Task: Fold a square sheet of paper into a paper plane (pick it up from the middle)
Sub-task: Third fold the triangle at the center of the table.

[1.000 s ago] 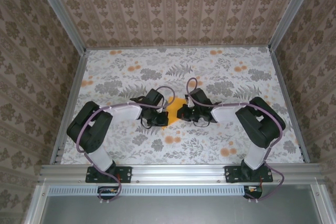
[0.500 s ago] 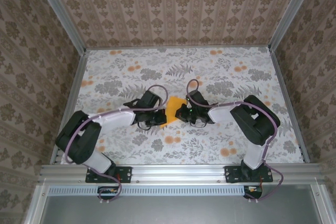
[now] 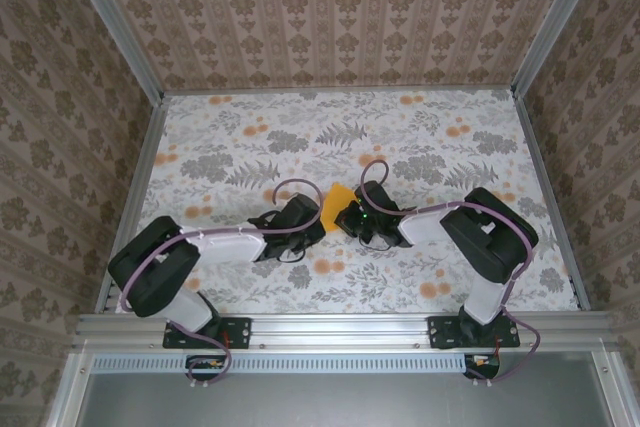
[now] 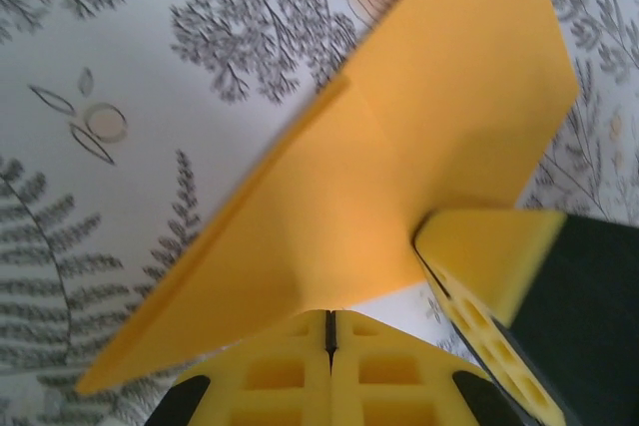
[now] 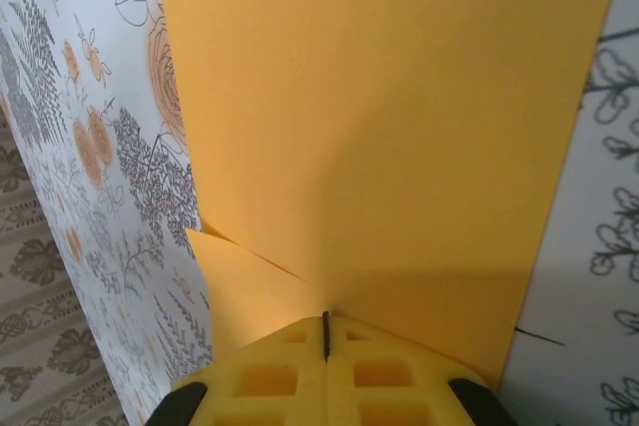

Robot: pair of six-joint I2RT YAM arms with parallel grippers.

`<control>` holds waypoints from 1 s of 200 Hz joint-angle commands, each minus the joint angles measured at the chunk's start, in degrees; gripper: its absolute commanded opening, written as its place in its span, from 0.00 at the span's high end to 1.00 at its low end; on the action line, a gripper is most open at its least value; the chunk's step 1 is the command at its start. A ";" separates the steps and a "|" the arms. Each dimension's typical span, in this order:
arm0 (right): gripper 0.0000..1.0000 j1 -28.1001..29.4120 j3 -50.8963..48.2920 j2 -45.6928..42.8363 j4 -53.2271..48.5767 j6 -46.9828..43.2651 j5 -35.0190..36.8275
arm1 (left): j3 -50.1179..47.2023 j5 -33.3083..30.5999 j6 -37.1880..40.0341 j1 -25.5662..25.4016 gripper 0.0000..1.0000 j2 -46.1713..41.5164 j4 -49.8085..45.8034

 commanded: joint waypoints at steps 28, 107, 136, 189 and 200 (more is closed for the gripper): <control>1.00 0.27 -1.52 1.38 -4.41 1.86 1.60 | -1.67 -3.95 -3.24 -0.16 1.00 2.74 9.01; 1.00 0.28 -2.00 1.61 -5.39 2.60 2.16 | -6.77 -3.67 -9.25 -0.82 1.00 6.16 16.90; 1.00 0.19 -2.18 1.80 -7.00 2.51 2.90 | -9.73 -5.21 -11.57 -0.96 1.00 5.68 16.97; 1.00 -0.59 -1.97 3.03 -11.20 1.72 3.77 | -13.57 -10.37 -13.35 -0.62 1.00 -1.96 8.12; 1.00 -0.77 -1.93 3.35 -11.80 1.43 3.92 | -13.76 -11.29 -13.36 -0.32 1.00 -4.08 5.07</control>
